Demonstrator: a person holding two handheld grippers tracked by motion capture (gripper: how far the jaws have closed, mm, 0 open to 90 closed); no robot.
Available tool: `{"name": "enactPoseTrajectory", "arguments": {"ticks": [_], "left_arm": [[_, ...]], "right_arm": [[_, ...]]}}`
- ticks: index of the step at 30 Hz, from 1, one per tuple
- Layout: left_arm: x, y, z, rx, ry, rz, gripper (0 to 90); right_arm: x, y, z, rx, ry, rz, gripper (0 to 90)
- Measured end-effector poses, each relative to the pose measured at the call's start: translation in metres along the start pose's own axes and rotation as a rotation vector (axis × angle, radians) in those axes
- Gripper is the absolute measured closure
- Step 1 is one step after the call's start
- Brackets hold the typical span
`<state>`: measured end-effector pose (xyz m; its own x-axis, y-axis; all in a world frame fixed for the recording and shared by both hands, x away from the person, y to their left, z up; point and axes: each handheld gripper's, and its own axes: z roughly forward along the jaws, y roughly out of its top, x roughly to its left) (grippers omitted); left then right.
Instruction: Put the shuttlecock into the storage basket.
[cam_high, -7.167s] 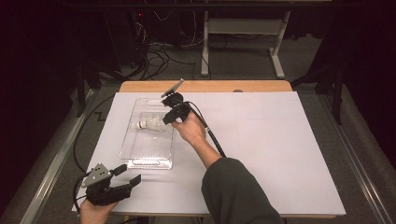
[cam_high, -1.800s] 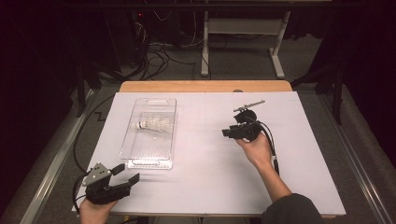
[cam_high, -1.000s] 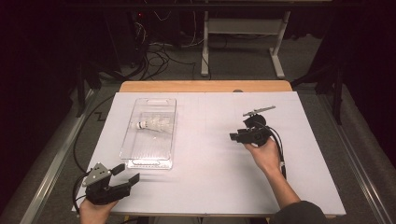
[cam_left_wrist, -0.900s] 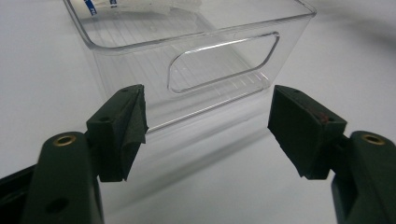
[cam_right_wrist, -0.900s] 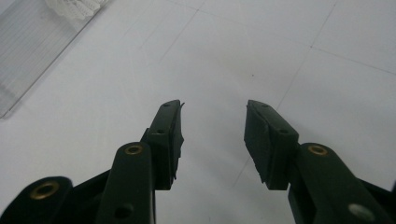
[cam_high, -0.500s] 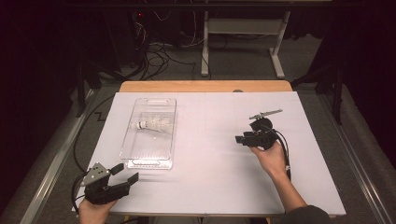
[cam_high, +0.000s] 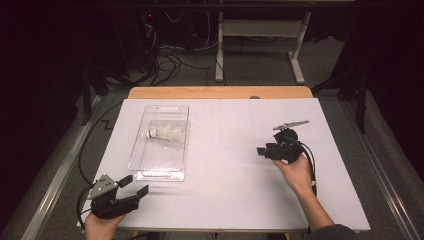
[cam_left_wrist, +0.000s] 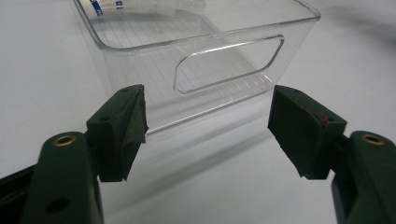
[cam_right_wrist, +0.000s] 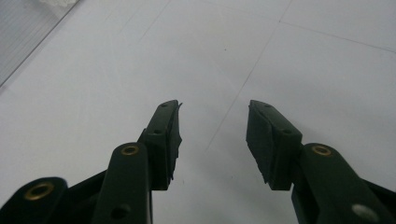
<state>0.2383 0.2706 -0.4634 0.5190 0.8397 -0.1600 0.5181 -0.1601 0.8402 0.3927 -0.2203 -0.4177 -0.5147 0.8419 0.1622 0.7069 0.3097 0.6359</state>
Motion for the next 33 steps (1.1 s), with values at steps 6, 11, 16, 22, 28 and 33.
{"name": "enactPoseTrajectory", "arguments": {"ticks": [6,11,16,22,28,33], "left_arm": [[0.000,0.000,0.000,0.000,0.001,0.001,29.2],[0.000,0.000,0.000,0.000,0.002,0.001,29.2],[0.000,0.000,0.000,-0.002,0.003,0.000,29.2],[0.000,0.000,0.000,-0.002,0.001,-0.001,29.2],[0.000,0.000,-0.001,-0.001,0.000,0.001,29.1],[0.000,0.000,-0.001,-0.002,0.000,-0.001,29.2]], "right_arm": [[-0.003,-0.004,-0.002,-0.003,-0.003,0.006,55.2],[-0.006,-0.007,-0.004,-0.004,-0.005,0.009,55.1],[-0.007,-0.010,-0.006,-0.005,-0.009,0.015,55.0],[-0.009,-0.014,-0.010,-0.012,-0.013,0.014,54.6],[-0.013,-0.022,-0.014,-0.013,-0.019,0.027,54.7],[-0.017,-0.027,-0.016,-0.017,-0.023,0.026,54.7]]}}
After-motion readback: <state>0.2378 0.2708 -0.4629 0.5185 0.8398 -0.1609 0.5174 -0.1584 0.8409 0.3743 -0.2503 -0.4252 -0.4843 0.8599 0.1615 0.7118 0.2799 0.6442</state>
